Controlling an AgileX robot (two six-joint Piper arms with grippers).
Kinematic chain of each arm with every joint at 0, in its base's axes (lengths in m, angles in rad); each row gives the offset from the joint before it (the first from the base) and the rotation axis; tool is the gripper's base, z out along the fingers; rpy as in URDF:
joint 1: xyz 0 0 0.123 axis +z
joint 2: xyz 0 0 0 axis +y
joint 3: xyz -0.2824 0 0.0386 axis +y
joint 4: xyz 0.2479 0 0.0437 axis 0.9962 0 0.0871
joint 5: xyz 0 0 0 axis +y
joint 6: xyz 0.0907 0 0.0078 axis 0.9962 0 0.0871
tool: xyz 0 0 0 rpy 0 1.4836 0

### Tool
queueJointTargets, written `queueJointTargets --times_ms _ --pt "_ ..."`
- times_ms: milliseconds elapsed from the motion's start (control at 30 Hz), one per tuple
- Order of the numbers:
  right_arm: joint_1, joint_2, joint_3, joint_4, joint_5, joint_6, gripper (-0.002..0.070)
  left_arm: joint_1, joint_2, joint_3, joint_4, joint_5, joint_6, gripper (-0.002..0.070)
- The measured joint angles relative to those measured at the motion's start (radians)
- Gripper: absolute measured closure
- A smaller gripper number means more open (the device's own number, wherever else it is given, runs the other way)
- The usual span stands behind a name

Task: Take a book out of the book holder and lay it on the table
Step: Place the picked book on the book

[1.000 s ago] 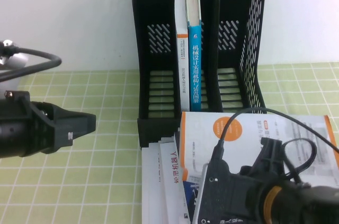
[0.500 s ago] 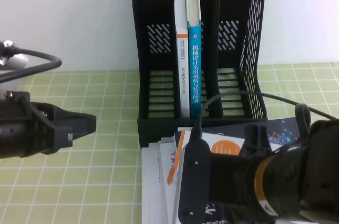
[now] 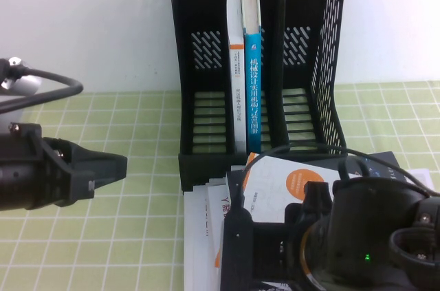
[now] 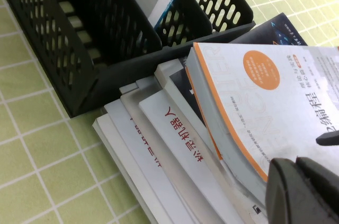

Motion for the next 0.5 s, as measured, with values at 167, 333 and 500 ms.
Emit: queueJointTargets --times_ms 167,333,500 --pt "0.000 0.000 0.000 0.000 0.036 -0.004 0.0070 0.000 0.000 0.000 0.000 0.006 0.000 0.0678" --pt "0.000 -0.022 0.000 0.007 0.025 -0.039 0.0064 0.000 0.000 0.000 0.000 0.008 0.007 0.0678" --pt "0.000 -0.035 -0.026 0.134 0.014 -0.110 0.0062 0.000 -0.002 0.000 0.000 0.012 0.020 0.0678"
